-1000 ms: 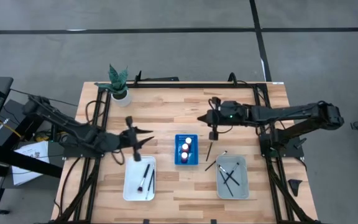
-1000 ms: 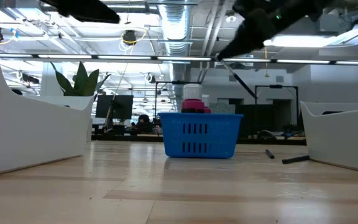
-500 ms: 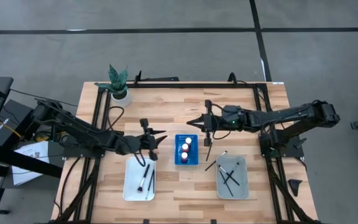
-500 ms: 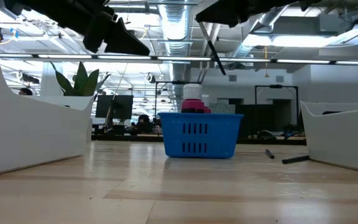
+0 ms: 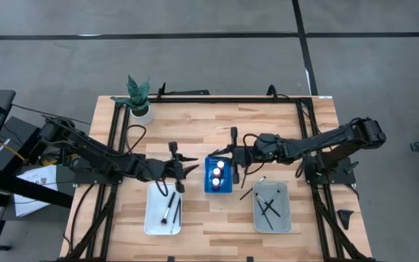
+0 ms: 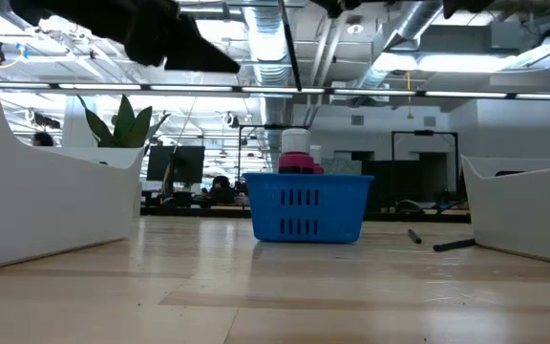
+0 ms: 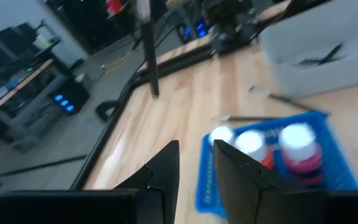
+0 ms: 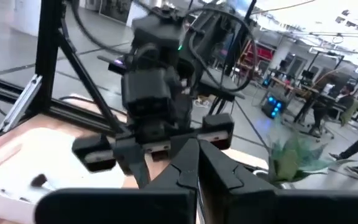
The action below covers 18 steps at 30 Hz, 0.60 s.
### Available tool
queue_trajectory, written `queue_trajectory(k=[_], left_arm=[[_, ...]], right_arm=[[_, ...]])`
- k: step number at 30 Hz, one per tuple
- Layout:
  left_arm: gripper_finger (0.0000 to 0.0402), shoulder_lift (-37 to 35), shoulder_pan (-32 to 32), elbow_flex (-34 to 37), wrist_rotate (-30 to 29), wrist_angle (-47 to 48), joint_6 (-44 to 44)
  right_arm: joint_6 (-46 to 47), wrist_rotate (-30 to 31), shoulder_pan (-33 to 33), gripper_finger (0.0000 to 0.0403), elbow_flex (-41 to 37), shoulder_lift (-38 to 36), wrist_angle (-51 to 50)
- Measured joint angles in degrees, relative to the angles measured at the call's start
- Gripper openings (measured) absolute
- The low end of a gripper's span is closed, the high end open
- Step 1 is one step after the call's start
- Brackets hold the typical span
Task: Pick & Place Paint Supplies
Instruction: Put the top eyeshadow brush into the white bin
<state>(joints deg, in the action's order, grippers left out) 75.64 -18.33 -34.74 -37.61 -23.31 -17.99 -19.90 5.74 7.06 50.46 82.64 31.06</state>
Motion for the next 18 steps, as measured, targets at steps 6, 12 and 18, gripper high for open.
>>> queue_trajectory(k=[6,12,18], left_arm=[[0.0091,-0.02,-0.24,0.00,1.80,-2.60,-1.58],[0.0091,-0.02,-0.24,0.00,6.18,-3.74,-1.74],[0.0115,-0.02,-0.24,0.00,5.18,-3.76,-2.70]], right_arm=[[-0.07,-2.05,0.91,0.0000,-0.04,3.15,4.86],[0.20,-6.28,0.76,0.0000,-0.04,6.12,10.48],[1.16,-8.07,0.84,0.0000,-0.06,7.82,13.02]])
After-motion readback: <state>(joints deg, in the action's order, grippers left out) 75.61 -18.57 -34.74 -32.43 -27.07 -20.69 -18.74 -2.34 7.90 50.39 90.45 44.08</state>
